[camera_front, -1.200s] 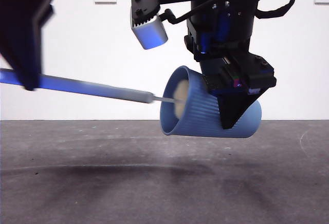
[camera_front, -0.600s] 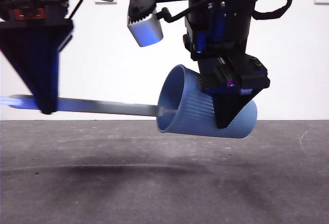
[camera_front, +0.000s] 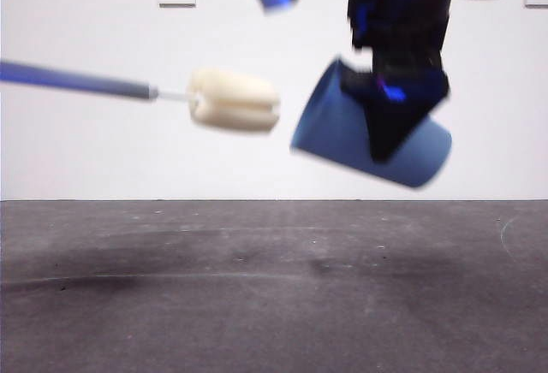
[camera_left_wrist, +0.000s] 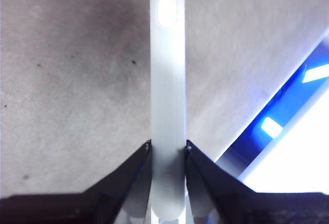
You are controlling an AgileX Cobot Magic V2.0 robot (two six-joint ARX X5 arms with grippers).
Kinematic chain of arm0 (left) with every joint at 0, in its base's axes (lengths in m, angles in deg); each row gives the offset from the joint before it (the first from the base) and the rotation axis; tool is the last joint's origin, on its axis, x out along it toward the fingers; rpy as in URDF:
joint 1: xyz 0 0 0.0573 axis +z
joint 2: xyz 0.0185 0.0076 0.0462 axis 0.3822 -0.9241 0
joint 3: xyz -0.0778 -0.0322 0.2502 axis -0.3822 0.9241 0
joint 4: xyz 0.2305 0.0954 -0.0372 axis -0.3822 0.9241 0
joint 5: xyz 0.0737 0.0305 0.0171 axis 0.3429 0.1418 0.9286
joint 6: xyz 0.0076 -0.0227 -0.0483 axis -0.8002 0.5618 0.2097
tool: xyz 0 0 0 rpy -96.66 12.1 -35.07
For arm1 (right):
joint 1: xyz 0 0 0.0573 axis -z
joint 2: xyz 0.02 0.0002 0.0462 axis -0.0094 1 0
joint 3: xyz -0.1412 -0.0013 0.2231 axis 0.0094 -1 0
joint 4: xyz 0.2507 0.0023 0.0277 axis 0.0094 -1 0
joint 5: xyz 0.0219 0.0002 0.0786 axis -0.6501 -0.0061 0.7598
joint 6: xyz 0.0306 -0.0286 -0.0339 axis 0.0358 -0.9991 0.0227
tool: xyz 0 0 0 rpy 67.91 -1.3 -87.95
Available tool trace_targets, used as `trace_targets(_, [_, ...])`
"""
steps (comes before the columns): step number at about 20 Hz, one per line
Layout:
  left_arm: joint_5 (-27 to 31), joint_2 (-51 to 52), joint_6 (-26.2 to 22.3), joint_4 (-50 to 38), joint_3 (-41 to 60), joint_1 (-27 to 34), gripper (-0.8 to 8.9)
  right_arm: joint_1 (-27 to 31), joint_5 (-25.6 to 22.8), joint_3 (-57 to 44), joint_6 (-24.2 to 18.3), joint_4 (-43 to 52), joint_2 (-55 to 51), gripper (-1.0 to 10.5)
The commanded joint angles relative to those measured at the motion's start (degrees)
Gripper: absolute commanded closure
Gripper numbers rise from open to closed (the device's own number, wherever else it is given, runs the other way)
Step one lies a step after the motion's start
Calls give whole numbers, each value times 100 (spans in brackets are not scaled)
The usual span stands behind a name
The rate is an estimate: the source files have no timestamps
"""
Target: Pick up the cup brush,pick up the cup,insert the brush into the cup,clean the cup,put the cup brush back,put the cup back to the fixed position on the table
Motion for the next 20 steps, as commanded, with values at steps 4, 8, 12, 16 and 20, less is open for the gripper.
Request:
trace_targets(4, [-37, 542, 1928, -1241, 627, 361, 822, 243, 332, 9, 1915, 717, -1248, 959])
trace_targets(8, [-367, 518, 3069, -3139, 1626, 566, 822, 284, 457, 9, 2776, 1266, -2251, 959])
trace_targets(12, [-166, 59, 3633, -4129, 1749, 581, 822, 284, 752, 9, 3123, 1554, -2702, 959])
trace_targets(16, [-164, -831, 3670, -4472, 1749, 605, 822, 282, 758, 9, 3167, 1648, -2741, 959])
trace_targets(20, [-105, -1434, 3762, -4769, 1751, 616, 822, 284, 754, 9, 3165, 1639, -2743, 959])
